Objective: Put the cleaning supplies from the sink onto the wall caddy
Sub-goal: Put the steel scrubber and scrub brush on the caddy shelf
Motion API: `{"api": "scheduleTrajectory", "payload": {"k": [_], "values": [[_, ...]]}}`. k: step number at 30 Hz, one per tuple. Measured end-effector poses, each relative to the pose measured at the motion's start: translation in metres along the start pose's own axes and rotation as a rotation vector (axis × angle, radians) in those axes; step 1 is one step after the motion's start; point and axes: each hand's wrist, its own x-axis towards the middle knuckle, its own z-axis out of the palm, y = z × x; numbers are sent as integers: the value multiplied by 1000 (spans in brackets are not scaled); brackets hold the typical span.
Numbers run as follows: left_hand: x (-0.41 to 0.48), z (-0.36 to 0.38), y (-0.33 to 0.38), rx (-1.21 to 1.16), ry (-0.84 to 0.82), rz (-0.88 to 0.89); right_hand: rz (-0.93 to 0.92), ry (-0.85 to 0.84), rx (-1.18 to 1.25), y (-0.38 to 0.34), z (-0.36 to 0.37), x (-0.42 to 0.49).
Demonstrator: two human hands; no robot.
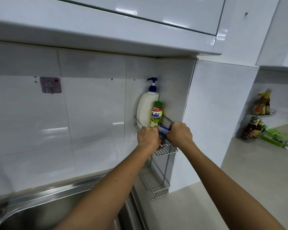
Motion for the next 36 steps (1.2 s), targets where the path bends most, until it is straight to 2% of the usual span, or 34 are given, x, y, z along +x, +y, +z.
{"api": "scheduleTrajectory", "payload": {"k": [7,14,18,22,31,36], "values": [[-4,1,-7,-173,13,28,-19,22,-28,4,2,2],[-7,3,-10,-249,-27,-4,-66,-39,-15,0,2,5],[-9,-2,-9,-300,-65,-34,-102,-145,-6,5,-7,3],[-14,-2,-7,-299,-30,-20,-142,-221,18,14,-20,-3],[-16,0,-5,-300,-8,11,-170,-149,86,13,-19,-6],[-16,-1,-5,-302,-22,25,-168,-170,66,17,-24,0]]}}
